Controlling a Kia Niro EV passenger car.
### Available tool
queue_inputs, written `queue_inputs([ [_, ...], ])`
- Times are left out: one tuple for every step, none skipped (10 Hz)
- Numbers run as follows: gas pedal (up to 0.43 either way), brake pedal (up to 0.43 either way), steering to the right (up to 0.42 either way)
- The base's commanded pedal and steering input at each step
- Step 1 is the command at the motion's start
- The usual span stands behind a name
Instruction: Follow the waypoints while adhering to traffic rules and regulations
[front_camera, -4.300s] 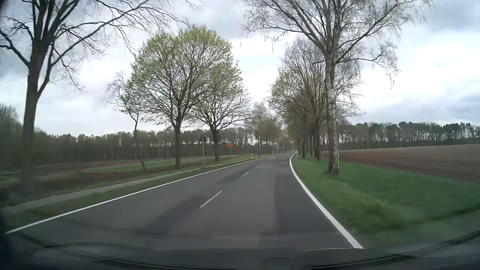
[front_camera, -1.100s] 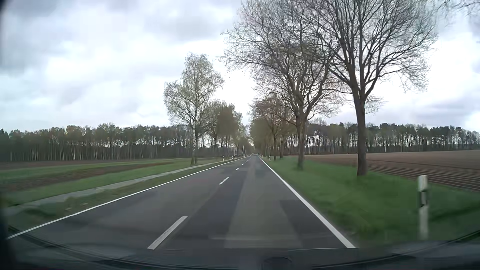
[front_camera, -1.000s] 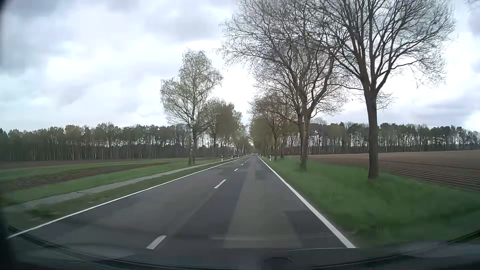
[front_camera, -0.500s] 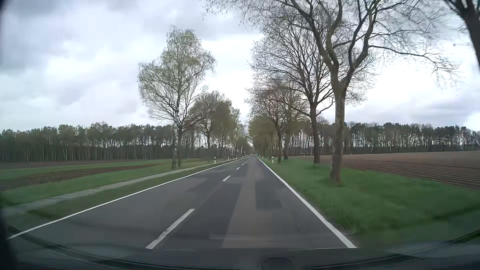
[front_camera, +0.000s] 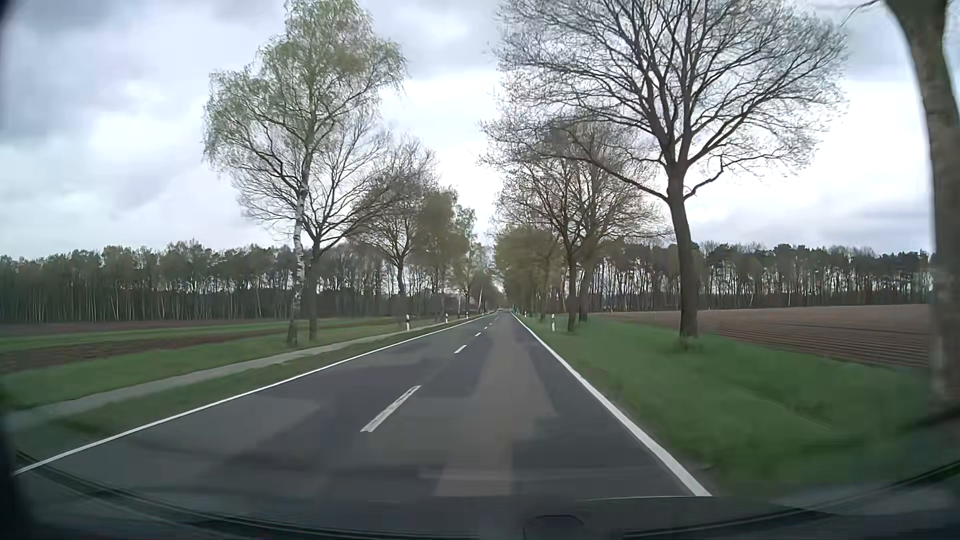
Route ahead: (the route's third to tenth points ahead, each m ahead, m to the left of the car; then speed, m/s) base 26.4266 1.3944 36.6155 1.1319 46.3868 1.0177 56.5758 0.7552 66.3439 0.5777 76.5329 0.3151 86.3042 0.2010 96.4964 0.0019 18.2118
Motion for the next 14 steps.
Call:
queue_inputs([
  [0.311, 0.000, 0.000],
  [0.311, 0.000, -0.002],
  [0.311, 0.000, -0.003],
  [0.299, 0.000, -0.004],
  [0.287, 0.000, -0.004],
  [0.287, 0.000, -0.004],
  [0.287, 0.000, -0.003],
  [0.287, 0.000, 0.000],
  [0.287, 0.000, 0.001],
  [0.287, 0.000, 0.001],
  [0.287, 0.000, 0.001],
  [0.287, 0.000, 0.001],
  [0.287, 0.000, 0.001],
  [0.287, 0.000, 0.001],
])
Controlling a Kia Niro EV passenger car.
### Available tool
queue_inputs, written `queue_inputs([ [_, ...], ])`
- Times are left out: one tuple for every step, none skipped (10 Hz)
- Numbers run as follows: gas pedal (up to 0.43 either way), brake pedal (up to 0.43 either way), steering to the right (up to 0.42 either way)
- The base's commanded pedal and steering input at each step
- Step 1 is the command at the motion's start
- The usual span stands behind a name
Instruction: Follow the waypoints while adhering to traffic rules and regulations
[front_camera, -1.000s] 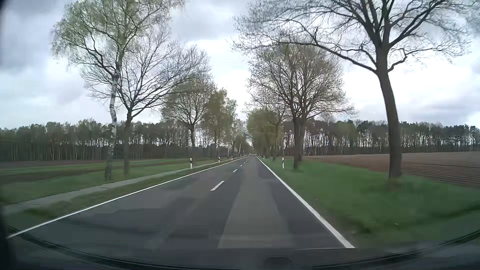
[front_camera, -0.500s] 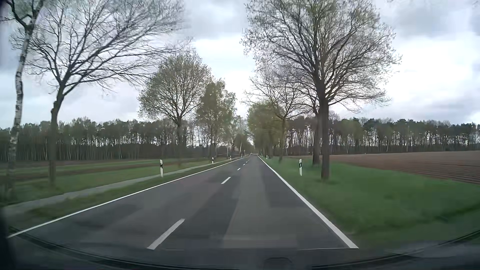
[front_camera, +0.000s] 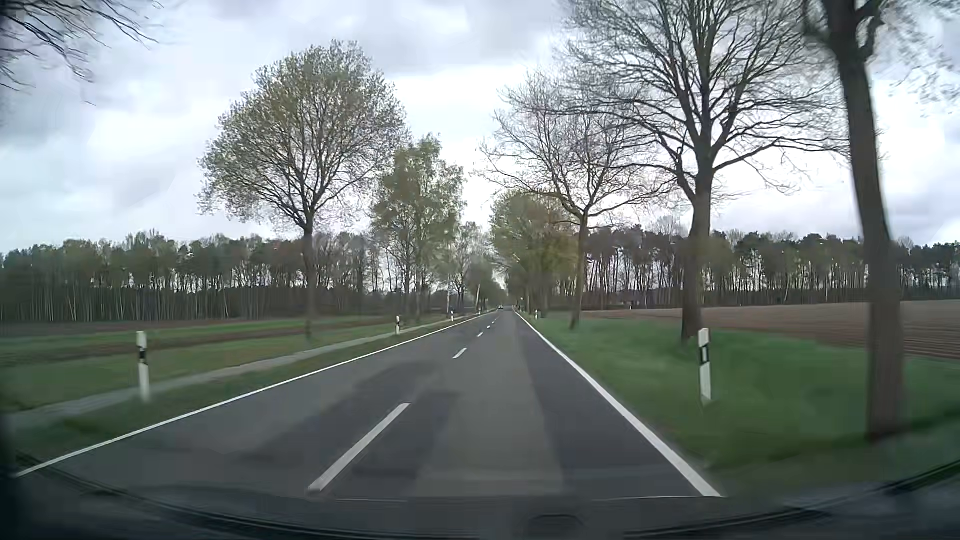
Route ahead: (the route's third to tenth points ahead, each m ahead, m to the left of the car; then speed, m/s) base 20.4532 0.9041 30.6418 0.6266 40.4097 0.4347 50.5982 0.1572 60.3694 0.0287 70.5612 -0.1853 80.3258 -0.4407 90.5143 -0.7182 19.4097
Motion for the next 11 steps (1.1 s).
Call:
queue_inputs([
  [0.287, 0.000, 0.001],
  [0.287, 0.000, 0.001],
  [0.287, 0.000, 0.001],
  [0.287, 0.000, 0.001],
  [0.287, 0.000, 0.002],
  [0.287, 0.000, 0.001],
  [0.287, 0.000, 0.001],
  [0.268, 0.000, 0.000],
  [0.260, 0.000, 0.000],
  [0.260, 0.006, 0.000],
  [0.260, 0.006, 0.000],
])
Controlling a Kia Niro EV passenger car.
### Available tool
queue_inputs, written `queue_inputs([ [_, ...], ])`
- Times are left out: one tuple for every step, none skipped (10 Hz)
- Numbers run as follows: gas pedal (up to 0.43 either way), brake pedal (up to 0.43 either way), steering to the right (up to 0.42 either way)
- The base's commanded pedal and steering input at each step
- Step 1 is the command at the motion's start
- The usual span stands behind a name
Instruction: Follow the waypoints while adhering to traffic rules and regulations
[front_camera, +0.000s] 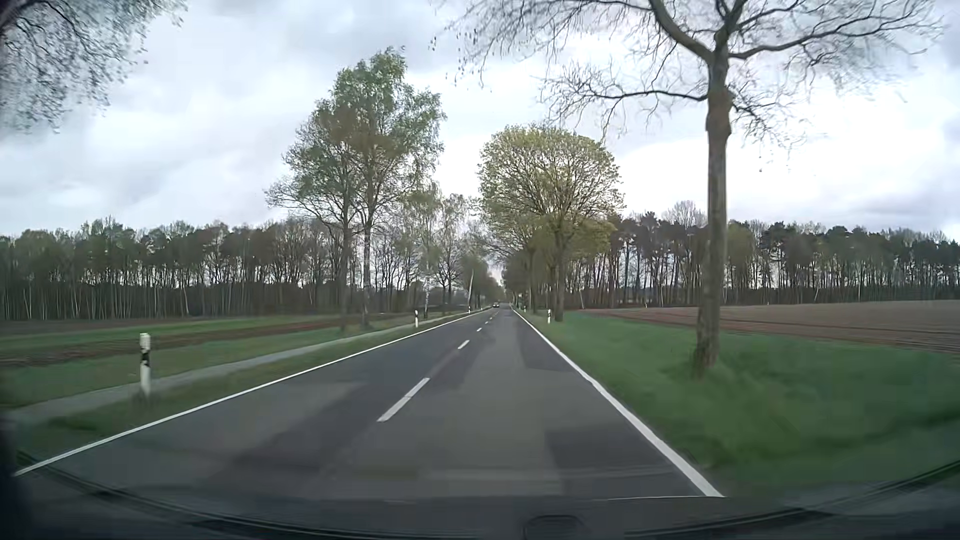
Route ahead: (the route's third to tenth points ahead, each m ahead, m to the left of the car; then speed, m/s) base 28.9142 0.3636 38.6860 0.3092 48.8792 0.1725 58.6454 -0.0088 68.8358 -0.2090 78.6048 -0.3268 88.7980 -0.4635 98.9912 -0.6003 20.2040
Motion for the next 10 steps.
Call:
queue_inputs([
  [0.260, 0.000, 0.000],
  [0.260, 0.000, 0.000],
  [0.260, 0.006, 0.000],
  [0.260, 0.000, 0.000],
  [0.260, 0.000, 0.000],
  [0.260, 0.000, 0.000],
  [0.260, 0.000, -0.001],
  [0.260, 0.000, -0.005],
  [0.260, 0.000, -0.006],
  [0.260, 0.000, -0.005],
])
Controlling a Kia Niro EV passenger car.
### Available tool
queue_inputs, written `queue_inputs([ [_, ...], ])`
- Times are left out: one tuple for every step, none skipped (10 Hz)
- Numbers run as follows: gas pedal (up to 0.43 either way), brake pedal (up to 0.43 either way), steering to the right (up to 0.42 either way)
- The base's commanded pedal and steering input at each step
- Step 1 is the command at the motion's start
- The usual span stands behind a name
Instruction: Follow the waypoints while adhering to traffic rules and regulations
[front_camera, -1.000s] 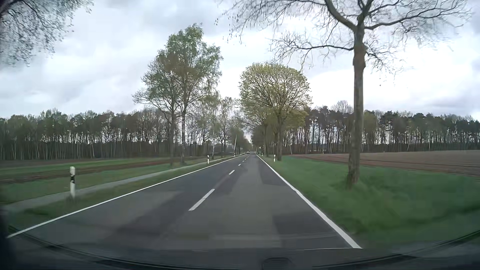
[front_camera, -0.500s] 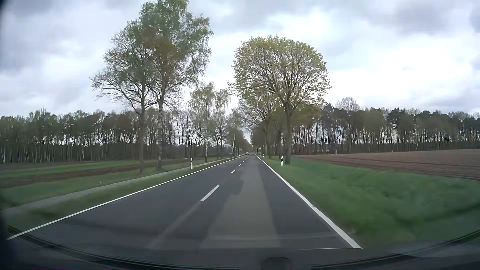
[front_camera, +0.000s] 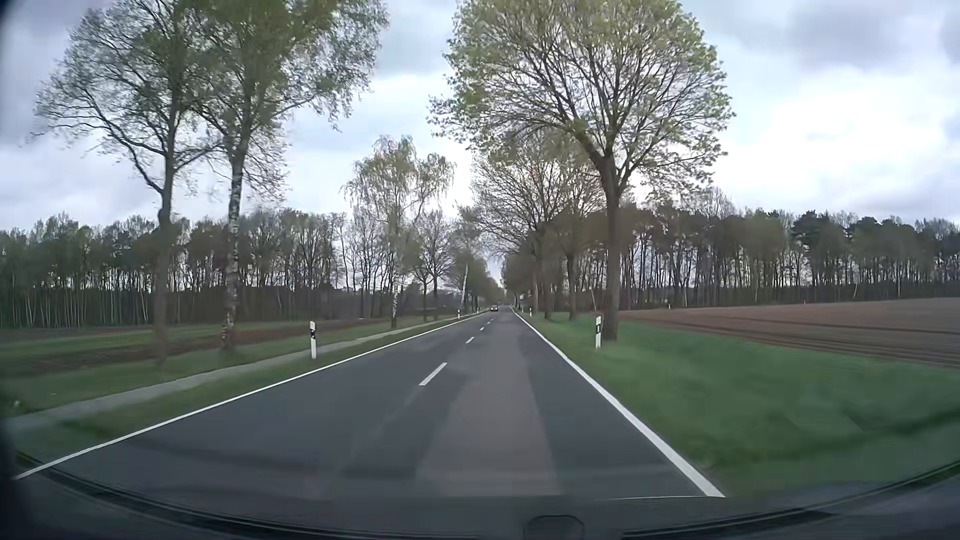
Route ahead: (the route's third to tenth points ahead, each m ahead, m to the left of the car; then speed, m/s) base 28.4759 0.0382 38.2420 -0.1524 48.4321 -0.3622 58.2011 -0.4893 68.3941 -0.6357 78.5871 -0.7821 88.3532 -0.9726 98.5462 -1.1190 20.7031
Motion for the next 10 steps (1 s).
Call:
queue_inputs([
  [0.260, 0.000, -0.001],
  [0.260, 0.000, -0.001],
  [0.260, 0.000, -0.001],
  [0.260, 0.000, -0.001],
  [0.260, 0.000, -0.001],
  [0.260, 0.000, -0.001],
  [0.260, 0.000, -0.001],
  [0.260, 0.000, -0.001],
  [0.260, 0.000, -0.001],
  [0.260, 0.000, -0.001],
])
